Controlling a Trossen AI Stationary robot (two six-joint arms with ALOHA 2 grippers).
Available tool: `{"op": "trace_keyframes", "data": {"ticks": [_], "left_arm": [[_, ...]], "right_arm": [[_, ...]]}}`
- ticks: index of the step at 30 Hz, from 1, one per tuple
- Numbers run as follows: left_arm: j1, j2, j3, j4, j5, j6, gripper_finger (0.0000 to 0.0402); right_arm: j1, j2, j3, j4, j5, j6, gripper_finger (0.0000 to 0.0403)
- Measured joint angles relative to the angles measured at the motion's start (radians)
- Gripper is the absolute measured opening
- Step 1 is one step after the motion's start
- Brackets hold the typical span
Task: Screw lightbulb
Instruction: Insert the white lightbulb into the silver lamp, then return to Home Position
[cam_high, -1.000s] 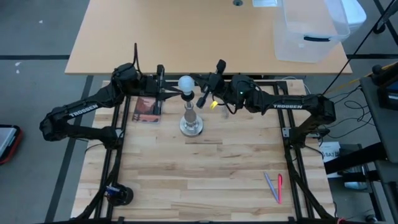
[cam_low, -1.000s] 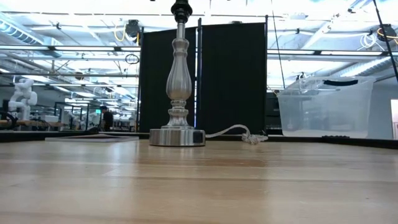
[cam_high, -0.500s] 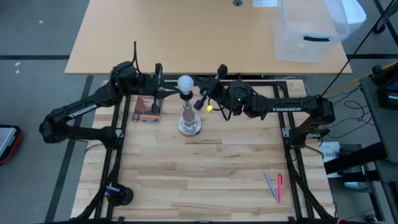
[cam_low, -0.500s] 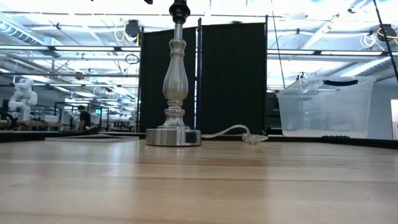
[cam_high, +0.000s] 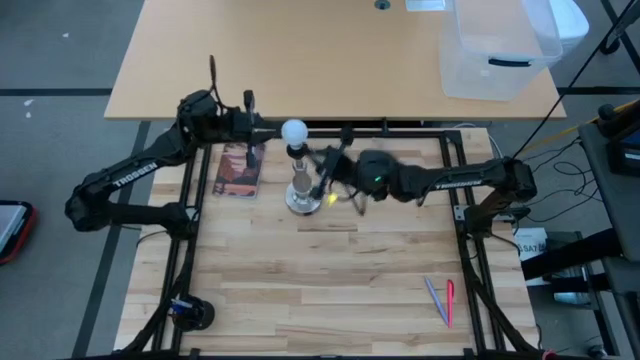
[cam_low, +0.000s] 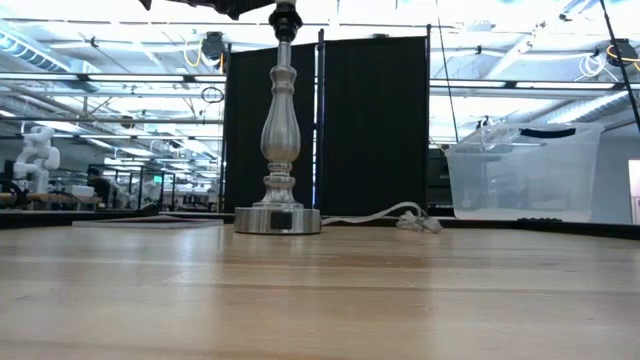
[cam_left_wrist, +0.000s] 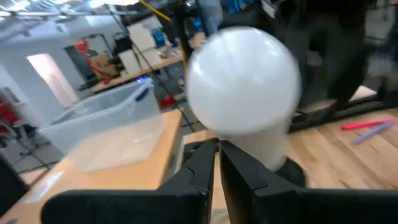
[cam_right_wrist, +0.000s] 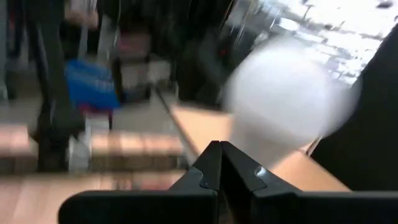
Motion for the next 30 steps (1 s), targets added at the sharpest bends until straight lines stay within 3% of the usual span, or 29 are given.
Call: {"op": "trace_keyframes", "data": {"ticks": [7, 15, 18, 23, 30], "left_arm": [[0.014, -0.001, 0.0, -0.058, 0.005, -0.001, 0.0029], [0.046, -0.001, 0.0, -0.199, 0.018, 0.013, 0.0029], [0.049, -0.001, -0.023, -0.213, 0.07, 0.021, 0.0029], [0.049, -0.008, -0.049, -0.133, 0.209, -0.005, 0.0029], [0.049, -0.091, -0.05, -0.089, 0.191, -0.038, 0.0029]], "right_arm": [[0.032, -0.008, 0.003, -0.046, 0.033, 0.002, 0.0], [0.063, -0.006, 0.001, -0.276, 0.033, 0.038, 0.0], [0.064, -0.001, 0.0, -0.386, -0.053, 0.097, 0.0], [0.061, -0.004, 0.0, -0.317, -0.093, 0.108, 0.0], [0.039, -0.023, 0.001, -0.174, -0.154, 0.049, 0.0]]}}
